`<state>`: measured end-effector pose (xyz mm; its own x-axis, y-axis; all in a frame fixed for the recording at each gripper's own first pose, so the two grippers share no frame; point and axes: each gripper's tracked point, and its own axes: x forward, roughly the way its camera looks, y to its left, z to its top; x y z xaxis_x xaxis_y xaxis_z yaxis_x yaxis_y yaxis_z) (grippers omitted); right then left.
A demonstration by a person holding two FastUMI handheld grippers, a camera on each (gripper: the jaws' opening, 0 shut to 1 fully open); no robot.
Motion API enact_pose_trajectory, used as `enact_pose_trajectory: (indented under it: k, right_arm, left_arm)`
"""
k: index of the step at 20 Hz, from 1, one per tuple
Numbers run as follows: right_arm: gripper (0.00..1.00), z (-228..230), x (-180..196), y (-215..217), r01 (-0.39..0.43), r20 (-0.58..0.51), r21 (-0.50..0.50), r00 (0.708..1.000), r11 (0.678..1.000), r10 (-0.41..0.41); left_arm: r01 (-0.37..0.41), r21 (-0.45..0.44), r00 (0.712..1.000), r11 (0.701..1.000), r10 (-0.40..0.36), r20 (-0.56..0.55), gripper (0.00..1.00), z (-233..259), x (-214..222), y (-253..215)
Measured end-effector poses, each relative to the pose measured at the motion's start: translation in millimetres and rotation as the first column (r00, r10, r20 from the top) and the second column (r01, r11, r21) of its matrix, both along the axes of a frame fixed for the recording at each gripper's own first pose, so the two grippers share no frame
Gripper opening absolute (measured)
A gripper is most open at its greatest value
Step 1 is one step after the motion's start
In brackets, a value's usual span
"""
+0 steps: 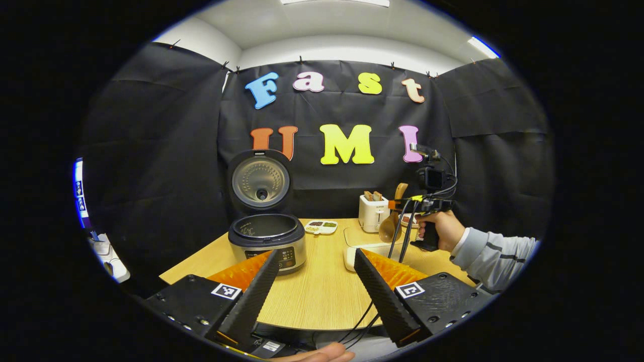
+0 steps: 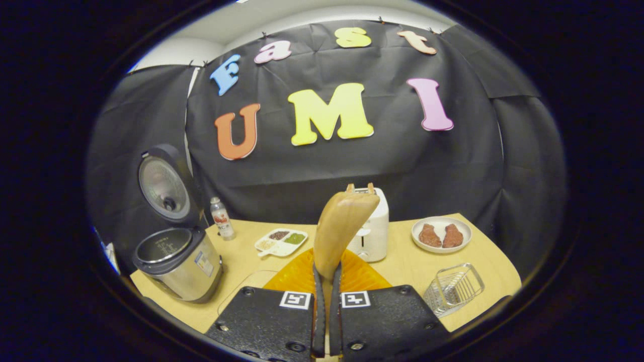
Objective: Close the left gripper, press the button to open the rice cooker; take a wooden spoon from the chopstick holder with the right hand, scoop a spoonful of rice and pour it into the rice cooker, then put the wooden spoon back into the chopstick holder.
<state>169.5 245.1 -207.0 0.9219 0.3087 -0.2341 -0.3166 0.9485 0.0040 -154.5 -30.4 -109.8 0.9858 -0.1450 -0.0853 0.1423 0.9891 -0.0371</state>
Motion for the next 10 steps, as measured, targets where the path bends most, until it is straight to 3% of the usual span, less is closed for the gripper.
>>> enact_pose_trajectory:
  k: [3, 7, 9, 10]
  right_arm:
    - [0.09, -30, 10, 13, 0.006, -0.017, -0.092, 1.000, 0.996, -0.008]
    - [0.08, -41, 23, 8, 0.077, 0.093, -0.251, 0.994, 0.965, -0.055]
    - [0.09, -53, 22, 17, 0.051, 0.097, -0.294, 0.995, 0.954, -0.023]
    - [0.09, -61, 18, 25, 0.019, 0.073, -0.271, 0.997, 0.963, 0.001]
  left_arm:
    - [0.012, -0.024, 1.000, 1.000, -0.012, -0.018, 0.96, -6, 2, 3]
    - [-0.009, -0.011, 0.999, 1.000, 0.009, -0.033, 0.96, -12, 5, 13]
    - [-0.004, -0.012, 0.999, 1.000, 0.004, -0.035, 0.96, -14, 5, 13]
    - [-0.001, -0.016, 0.999, 1.000, 0.001, -0.037, 0.96, -15, 4, 13]
